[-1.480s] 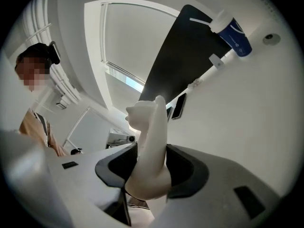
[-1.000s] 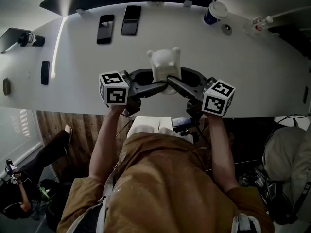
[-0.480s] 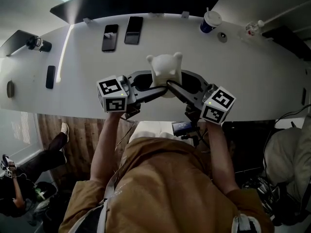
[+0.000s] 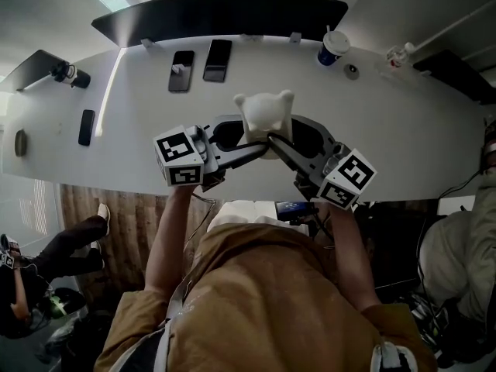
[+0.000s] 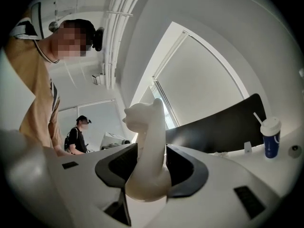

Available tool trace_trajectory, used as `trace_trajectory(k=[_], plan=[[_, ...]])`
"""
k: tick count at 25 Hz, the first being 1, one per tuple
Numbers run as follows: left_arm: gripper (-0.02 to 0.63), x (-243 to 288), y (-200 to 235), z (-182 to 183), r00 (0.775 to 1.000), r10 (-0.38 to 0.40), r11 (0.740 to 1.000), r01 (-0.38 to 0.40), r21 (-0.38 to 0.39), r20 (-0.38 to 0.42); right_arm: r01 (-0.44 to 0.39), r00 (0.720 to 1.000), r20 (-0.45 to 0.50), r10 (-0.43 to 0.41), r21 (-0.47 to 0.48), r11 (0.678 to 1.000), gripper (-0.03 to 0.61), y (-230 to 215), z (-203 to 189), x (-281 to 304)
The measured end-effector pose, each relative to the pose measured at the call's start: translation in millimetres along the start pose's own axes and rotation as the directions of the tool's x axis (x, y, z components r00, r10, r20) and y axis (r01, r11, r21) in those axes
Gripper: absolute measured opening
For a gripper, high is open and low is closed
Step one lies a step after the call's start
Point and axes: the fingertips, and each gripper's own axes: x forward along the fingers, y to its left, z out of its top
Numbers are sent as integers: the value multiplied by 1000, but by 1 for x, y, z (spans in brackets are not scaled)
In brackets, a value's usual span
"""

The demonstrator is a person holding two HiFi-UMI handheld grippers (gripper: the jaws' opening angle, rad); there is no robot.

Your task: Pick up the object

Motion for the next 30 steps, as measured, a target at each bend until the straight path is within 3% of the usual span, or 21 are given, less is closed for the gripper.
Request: trace_trajectory(k=[18,30], plan=[[196,7,-13,21,1000,21,987,-22,157,10,30,997,70,-19,-167,985,166,12,26,-10],[192,7,-16,27,999,32,982,-33,184,7,36,996,82,-22,-185,982,161,15,33,-11]])
